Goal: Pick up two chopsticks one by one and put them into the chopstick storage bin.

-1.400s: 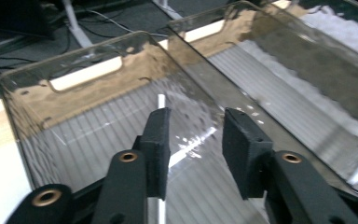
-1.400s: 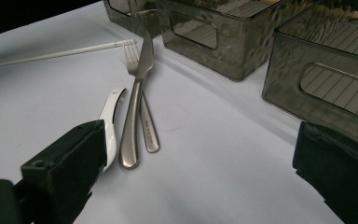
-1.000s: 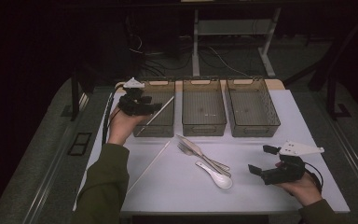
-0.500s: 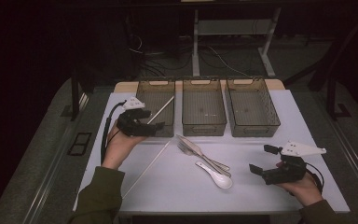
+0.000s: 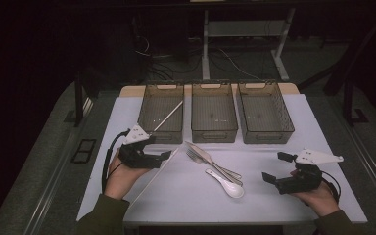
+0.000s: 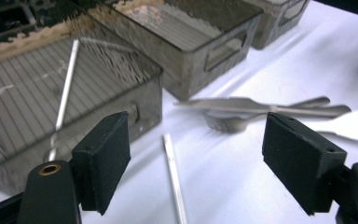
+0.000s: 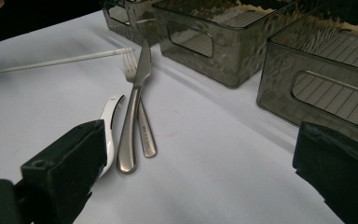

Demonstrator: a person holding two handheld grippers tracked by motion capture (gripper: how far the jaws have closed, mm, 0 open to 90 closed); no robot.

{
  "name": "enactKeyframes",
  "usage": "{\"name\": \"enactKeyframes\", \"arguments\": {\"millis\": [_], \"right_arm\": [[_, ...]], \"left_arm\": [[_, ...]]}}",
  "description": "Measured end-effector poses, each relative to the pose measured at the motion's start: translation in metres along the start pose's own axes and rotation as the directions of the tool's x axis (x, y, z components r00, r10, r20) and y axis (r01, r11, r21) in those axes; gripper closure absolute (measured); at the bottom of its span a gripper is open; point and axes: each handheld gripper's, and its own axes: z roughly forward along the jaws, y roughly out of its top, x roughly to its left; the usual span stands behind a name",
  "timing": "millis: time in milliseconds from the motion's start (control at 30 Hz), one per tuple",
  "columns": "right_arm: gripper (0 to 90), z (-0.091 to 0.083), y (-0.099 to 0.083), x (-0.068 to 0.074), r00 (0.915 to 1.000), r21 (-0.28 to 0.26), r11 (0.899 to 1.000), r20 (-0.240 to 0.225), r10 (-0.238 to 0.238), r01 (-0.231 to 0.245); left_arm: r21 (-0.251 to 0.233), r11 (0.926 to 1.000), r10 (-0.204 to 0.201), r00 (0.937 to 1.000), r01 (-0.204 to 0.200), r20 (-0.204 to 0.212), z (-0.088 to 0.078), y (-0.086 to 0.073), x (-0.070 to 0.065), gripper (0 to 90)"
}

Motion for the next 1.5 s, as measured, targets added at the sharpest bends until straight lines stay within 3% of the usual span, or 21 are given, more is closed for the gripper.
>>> {"name": "enactKeyframes", "arguments": {"millis": [233, 333, 467, 733, 900, 1100, 1333, 1500], "right_arm": [[2.7, -0.001, 0.0, 0.0, 1.0, -0.001, 1.0, 0.003, -0.002, 0.002], [2.7, -0.001, 0.0, -0.002, 1.0, -0.002, 1.0, 0.006, 0.0, 0.0], [2.7, 0.0, 0.0, -0.001, 1.0, 0.002, 1.0, 0.005, -0.001, 0.001], [2.7, 0.0, -0.001, 0.0, 1.0, 0.005, 1.0, 0.007, -0.006, 0.006], [2.7, -0.001, -0.001, -0.001, 1.0, 0.007, 1.0, 0.008, -0.001, 0.001], [2.7, -0.001, -0.002, -0.001, 1.0, 0.007, 1.0, 0.008, -0.003, 0.003], [2.7, -0.001, -0.002, -0.002, 0.9999, 0.006, 1.0, 0.01, -0.002, 0.002], [2.7, -0.001, -0.001, -0.002, 0.9999, 0.004, 1.0, 0.01, -0.001, 0.001]], "left_arm": [[-0.002, 0.9995, -0.032, 0.9992, 0.032, -0.022, -0.005, -0.028, -0.001, 27.4], [0.006, 0.9983, -0.058, 0.9983, 0.058, -0.009, -0.003, -0.038, 0.002, 31.1], [0.043, 0.9972, -0.062, 0.998, 0.062, 0.01, 0.008, -0.044, 0.004, 39.0], [0.11, 0.993, -0.046, 0.9985, 0.043, 0.03, 0.025, -0.044, 0.006, 51.8], [0.162, 0.9849, -0.066, 0.9974, 0.06, 0.029, 0.038, -0.044, 0.009, 61.0], [0.218, 0.9739, -0.067, 0.9977, 0.063, 0.011, 0.048, -0.046, 0.012, 65.5], [0.231, 0.9714, -0.061, 0.9981, 0.057, 0.009, 0.054, -0.048, 0.014, 69.5], [0.242, 0.9699, -0.018, 0.9997, 0.022, -0.018, 0.054, -0.048, 0.011, 74.6]]}}
